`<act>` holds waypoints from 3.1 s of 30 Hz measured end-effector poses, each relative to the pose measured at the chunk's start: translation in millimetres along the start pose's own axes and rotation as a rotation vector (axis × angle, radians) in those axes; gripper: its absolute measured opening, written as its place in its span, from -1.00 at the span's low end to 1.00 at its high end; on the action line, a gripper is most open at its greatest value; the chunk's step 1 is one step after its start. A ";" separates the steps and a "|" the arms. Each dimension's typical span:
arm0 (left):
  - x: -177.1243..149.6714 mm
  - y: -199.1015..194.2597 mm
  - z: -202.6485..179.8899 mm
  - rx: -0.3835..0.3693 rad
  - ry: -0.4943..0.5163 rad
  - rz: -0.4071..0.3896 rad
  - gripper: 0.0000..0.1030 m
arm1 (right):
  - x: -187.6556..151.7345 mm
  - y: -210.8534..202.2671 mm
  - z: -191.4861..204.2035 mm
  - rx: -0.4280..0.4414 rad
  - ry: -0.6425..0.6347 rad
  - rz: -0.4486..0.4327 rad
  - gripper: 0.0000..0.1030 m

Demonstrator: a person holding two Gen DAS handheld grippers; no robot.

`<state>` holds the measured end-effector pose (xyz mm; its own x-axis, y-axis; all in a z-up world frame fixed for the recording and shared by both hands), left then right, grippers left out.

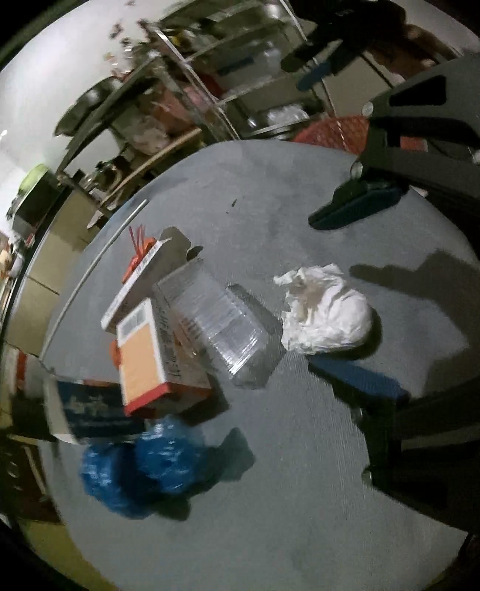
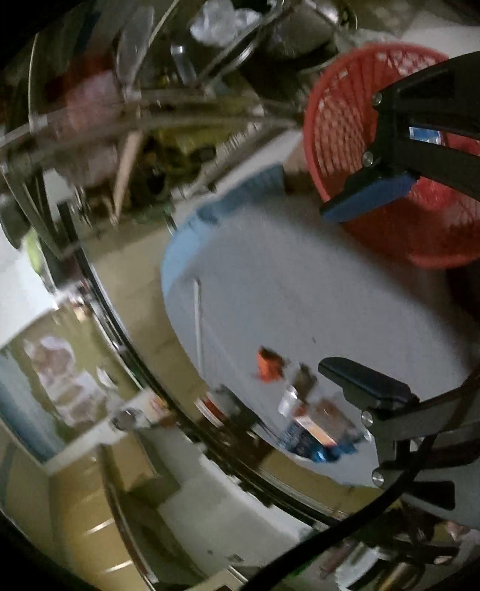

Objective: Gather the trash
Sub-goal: 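Grasp the crumpled white tissue with the left tool while the right tool moves toward the clear container, then grasp the clear plastic container with the right tool while the left tool holds the tissue, then carry the tissue and container to the red basket and open both tools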

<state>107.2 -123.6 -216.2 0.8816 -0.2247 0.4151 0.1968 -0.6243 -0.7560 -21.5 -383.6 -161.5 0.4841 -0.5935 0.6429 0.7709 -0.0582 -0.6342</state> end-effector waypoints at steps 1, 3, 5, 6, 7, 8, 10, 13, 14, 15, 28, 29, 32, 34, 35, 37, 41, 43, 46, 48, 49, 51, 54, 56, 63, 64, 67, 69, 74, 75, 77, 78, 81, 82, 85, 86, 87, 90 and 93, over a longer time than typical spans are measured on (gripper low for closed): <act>-2.2 3.8 3.9 -0.007 -0.019 0.012 -0.27 | -0.4 4.1 9.6 0.019 -0.006 0.017 0.53; -4.7 1.6 6.7 -0.032 -0.035 -0.001 -0.28 | -0.4 17.0 28.5 0.071 0.003 0.066 0.53; -5.7 -7.7 8.0 -0.024 -0.025 -0.029 -0.29 | -4.6 28.3 46.9 0.125 0.025 0.118 0.53; -5.9 -11.9 9.1 -0.022 -0.020 -0.040 -0.29 | -4.4 38.1 58.7 0.149 0.036 0.153 0.53; -6.1 -16.7 9.8 -0.022 -0.018 -0.052 -0.29 | -7.2 48.5 73.8 0.173 0.042 0.196 0.53; -6.1 -22.0 11.5 -0.019 -0.020 -0.063 -0.29 | -8.8 56.7 84.7 0.195 0.046 0.226 0.53; -5.8 -33.7 17.5 0.009 -0.018 -0.084 -0.29 | -15.9 73.9 108.9 0.225 0.053 0.279 0.53; -6.1 -51.9 32.7 0.096 -0.008 -0.113 -0.29 | -27.5 101.6 147.0 0.239 0.041 0.352 0.53; -6.5 -56.6 36.4 0.110 -0.007 -0.122 -0.29 | -30.8 108.6 156.3 0.240 0.040 0.368 0.53; -7.3 -63.1 41.8 0.131 -0.005 -0.134 -0.29 | -34.7 116.0 165.9 0.235 0.041 0.386 0.53; -1.8 -106.6 58.4 0.215 0.044 -0.223 -0.29 | -54.1 178.1 191.0 0.077 0.209 0.488 0.52; -1.3 -107.7 58.3 0.215 0.045 -0.226 -0.29 | -54.4 181.9 192.6 0.065 0.213 0.489 0.52; -1.4 -106.1 55.9 0.220 0.048 -0.229 -0.29 | -56.0 188.0 190.4 0.009 0.208 0.491 0.21; -2.8 -105.4 55.2 0.223 0.050 -0.227 -0.29 | -59.0 190.2 187.8 0.005 0.215 0.505 0.16; -3.5 -105.4 55.0 0.225 0.051 -0.227 -0.29 | -58.7 189.5 186.8 0.005 0.212 0.500 0.14; -4.3 -106.3 54.2 0.223 0.048 -0.227 -0.29 | -57.3 187.2 188.4 0.009 0.182 0.482 0.10; -4.5 -109.2 49.6 0.229 0.053 -0.234 -0.29 | -55.0 175.9 185.3 0.020 0.132 0.450 0.00; -5.1 -109.6 47.0 0.232 0.056 -0.234 -0.29 | -54.9 169.6 179.1 0.039 0.127 0.449 -0.03; -6.3 -109.2 42.0 0.261 0.072 -0.228 -0.29 | -54.2 156.1 167.0 0.069 0.126 0.443 -0.04; -6.6 -108.3 38.3 0.284 0.086 -0.222 -0.29 | -52.8 144.9 160.8 0.095 0.118 0.434 -0.04; -6.7 -107.4 35.9 0.295 0.094 -0.217 -0.29 | -52.0 137.5 157.2 0.115 0.119 0.430 -0.04; -6.8 -106.4 30.4 0.311 0.111 -0.213 -0.29 | -49.3 123.6 152.2 0.141 0.102 0.412 -0.04; -7.2 -103.8 19.9 0.332 0.145 -0.206 -0.29 | -45.0 100.8 144.8 0.165 0.062 0.373 -0.04; -7.6 -102.1 13.7 0.348 0.166 -0.202 -0.29 | -43.1 87.4 140.6 0.188 0.049 0.353 -0.04; -8.8 -97.5 -3.1 0.401 0.229 -0.193 -0.29 | -38.4 45.7 127.9 0.257 0.001 0.271 -0.04; -8.8 -97.0 -4.2 0.404 0.233 -0.192 -0.29 | -38.6 42.3 126.4 0.265 -0.002 0.264 -0.04; -9.5 -95.4 -7.8 0.424 0.245 -0.187 -0.29 | -39.1 30.9 123.2 0.300 -0.013 0.237 -0.04; -9.9 -94.7 -9.9 0.446 0.258 -0.186 -0.29 | -39.7 24.6 122.0 0.320 -0.024 0.219 -0.04; -9.6 -92.7 -14.3 0.476 0.279 -0.182 -0.29 | -41.9 13.0 120.3 0.329 -0.063 0.185 -0.04; -9.8 -92.4 -15.3 0.479 0.282 -0.182 -0.29 | -42.5 11.7 119.9 0.331 -0.068 0.184 -0.04; -10.0 -90.9 -17.1 0.484 0.290 -0.178 -0.29 | -43.1 10.6 119.4 0.330 -0.074 0.181 -0.04; -9.9 -90.3 -17.5 0.487 0.293 -0.176 -0.29 | -43.4 10.5 118.9 0.330 -0.076 0.180 -0.04; -10.3 -87.7 -19.8 0.489 0.298 -0.169 -0.29 | -44.1 10.6 118.2 0.331 -0.084 0.179 -0.04; -10.3 -86.9 -20.6 0.492 0.301 -0.168 -0.29 | -44.3 10.8 118.2 0.333 -0.085 0.180 -0.04; -9.6 -85.6 -22.0 0.495 0.305 -0.166 -0.29 | -44.0 10.7 117.5 0.334 -0.085 0.179 -0.04; -9.5 -85.2 -22.4 0.494 0.304 -0.165 -0.28 | -43.8 10.7 117.1 0.335 -0.086 0.178 -0.04; -9.4 -84.8 -23.0 0.496 0.306 -0.164 -0.28 | -44.3 10.7 117.1 0.335 -0.086 0.177 -0.04; -9.6 -83.0 -24.3 0.496 0.310 -0.160 -0.28 | -44.8 11.1 115.3 0.339 -0.080 0.179 -0.04; -9.8 -81.2 -26.2 0.502 0.318 -0.156 -0.28 | -45.0 10.6 113.5 0.340 -0.079 0.179 -0.04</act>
<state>71.4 -90.3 -145.6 0.6699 -0.4197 0.6125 0.5596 -0.2568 -0.7880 11.9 -266.4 -148.4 0.6436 -0.5057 0.5744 0.7581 0.3181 -0.5693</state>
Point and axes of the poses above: each gripper's, at about its wrist camera, not at the fingertips, and y roughly the way its jaws point, z to its left, x to its top, the point moved 9 cm from there along y, roughly the way its jaws point, and after that the axes turned 5 degrees about -x, right-handed, at the moved point
